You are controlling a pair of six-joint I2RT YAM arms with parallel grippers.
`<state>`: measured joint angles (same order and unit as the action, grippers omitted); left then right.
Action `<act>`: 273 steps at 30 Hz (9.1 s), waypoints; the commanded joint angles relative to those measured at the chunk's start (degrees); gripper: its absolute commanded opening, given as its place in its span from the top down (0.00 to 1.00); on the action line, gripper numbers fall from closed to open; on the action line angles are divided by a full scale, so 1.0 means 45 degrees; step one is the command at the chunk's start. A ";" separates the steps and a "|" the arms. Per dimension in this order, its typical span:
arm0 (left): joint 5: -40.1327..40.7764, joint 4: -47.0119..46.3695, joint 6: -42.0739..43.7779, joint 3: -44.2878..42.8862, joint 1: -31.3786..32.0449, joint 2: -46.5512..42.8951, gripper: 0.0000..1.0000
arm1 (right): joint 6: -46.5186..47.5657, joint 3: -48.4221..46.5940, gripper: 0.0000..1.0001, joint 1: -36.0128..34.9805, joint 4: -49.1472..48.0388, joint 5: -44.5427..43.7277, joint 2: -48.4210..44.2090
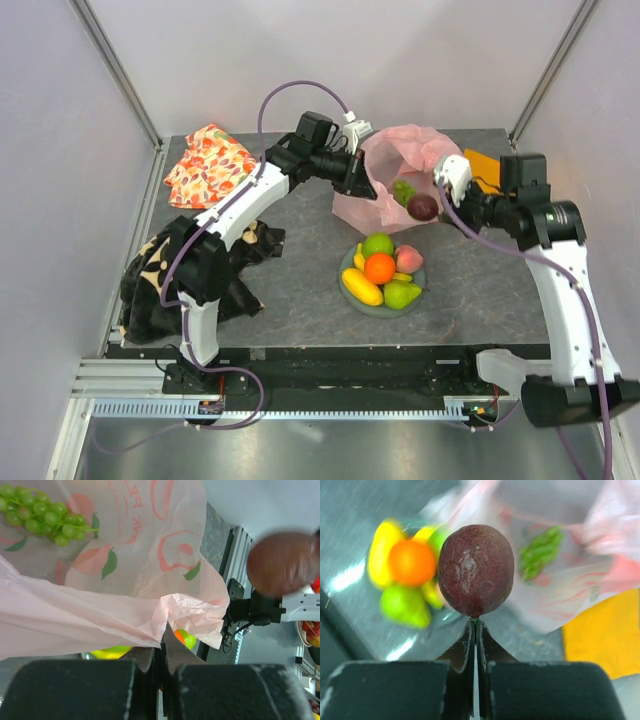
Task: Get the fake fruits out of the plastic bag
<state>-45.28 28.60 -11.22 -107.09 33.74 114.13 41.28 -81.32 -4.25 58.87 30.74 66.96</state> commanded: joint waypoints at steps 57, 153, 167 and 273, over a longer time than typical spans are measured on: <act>0.1136 0.0246 0.1576 -0.0109 -0.0270 -0.1006 0.98 | 0.4090 0.5415 0.29 -0.1516 -0.0797 -0.0738 0.3303; 0.0784 0.0031 0.0990 -0.0402 -0.0876 -0.1298 0.67 | 0.1864 0.2778 0.39 -0.0244 0.1665 0.0002 0.2561; 0.1154 0.0168 0.1166 -0.0167 -0.1032 -0.1513 0.39 | 0.0708 0.0062 0.40 -0.3020 0.0452 0.0572 0.4963; 0.1702 0.0187 0.1595 -0.1436 -0.0934 -0.1084 0.29 | -0.0478 0.3346 0.02 0.3757 -0.4031 -0.3452 0.4276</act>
<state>-38.70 31.16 -6.24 -109.95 29.36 110.19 46.04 -66.22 12.12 54.13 19.86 79.02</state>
